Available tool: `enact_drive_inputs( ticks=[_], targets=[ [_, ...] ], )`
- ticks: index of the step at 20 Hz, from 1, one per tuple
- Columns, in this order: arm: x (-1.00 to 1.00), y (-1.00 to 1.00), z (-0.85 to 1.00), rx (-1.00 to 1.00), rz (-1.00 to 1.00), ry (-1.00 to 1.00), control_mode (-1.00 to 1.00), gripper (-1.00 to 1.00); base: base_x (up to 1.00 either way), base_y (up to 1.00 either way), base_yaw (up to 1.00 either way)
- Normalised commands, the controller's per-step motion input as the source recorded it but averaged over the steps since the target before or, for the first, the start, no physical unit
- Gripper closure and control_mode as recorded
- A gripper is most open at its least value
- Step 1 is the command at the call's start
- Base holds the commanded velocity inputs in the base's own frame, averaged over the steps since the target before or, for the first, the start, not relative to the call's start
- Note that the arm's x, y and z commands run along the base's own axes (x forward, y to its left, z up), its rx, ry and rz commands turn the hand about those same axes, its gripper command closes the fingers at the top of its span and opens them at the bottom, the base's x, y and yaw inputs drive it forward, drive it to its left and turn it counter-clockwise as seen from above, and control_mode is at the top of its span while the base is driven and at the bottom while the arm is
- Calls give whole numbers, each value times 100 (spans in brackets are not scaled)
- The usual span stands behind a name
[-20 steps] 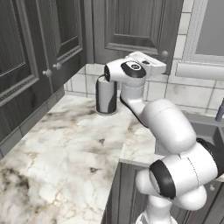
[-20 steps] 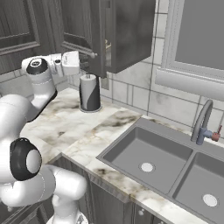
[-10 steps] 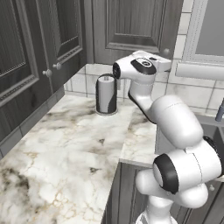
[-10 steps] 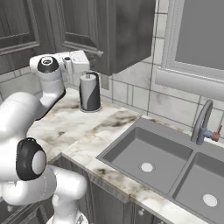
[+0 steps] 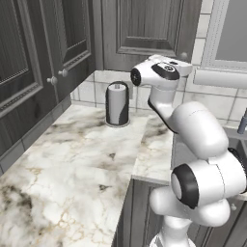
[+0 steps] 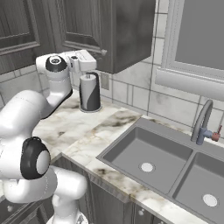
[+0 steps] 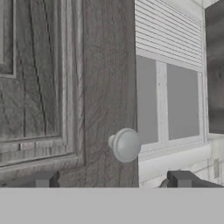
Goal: Pick up the dish brush and dish brush from the sink, and place them back in the cabinet, and close the cabinet door.
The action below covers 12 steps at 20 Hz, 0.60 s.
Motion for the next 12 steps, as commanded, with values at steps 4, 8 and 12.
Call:
enact_drive_inputs(
  ticks=[4,8,12],
  targets=[
    [0,0,0,1,1,5,-100,-100,0,0,0],
    [0,0,0,0,1,5,-100,-100,0,0,0],
    [0,0,0,0,1,3,-100,-100,0,0,0]
  ],
)
